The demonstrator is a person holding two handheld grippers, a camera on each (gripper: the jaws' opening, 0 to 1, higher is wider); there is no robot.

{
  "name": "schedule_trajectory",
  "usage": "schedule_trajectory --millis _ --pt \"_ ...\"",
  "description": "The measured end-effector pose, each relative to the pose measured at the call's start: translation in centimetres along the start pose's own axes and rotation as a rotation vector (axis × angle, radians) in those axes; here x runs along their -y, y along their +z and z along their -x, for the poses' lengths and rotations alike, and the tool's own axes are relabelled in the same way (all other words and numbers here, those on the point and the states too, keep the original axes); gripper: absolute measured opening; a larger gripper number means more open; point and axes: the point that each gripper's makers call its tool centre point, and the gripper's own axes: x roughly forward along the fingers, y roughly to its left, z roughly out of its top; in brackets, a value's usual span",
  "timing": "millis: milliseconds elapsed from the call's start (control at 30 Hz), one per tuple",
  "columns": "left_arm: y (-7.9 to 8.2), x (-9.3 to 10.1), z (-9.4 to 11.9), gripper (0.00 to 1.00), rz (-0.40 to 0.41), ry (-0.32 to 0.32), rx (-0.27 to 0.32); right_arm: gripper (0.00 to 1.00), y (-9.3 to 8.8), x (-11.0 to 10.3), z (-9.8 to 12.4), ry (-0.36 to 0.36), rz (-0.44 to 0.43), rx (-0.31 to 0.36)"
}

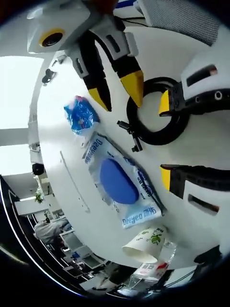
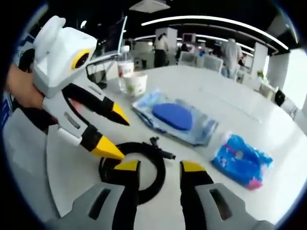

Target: Arrange the tabletop items into an orderly group along one side of the table until the central work area is clear of visible clutter.

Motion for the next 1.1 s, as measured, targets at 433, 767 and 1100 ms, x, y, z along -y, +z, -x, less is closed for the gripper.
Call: schedule_trajectory --millis 433,767,1100 --pt "0.2 -1.5 1.7 0.71 -0.141 0.092 0.064 0.46 1.3 0.3 1.5 -0.012 -0.011 0.06" --pt "-0.9 -2.4 3.4 0.8 -0.102 0.107 0.086 0.64 1.7 -0.2 2.0 0.009 -0.038 0.073" --pt "-1.1 -2.2 5.1 0.84 -0.066 0.109 0.125 0.74 1.7 -0.6 2.7 0.003 -0.043 0.081"
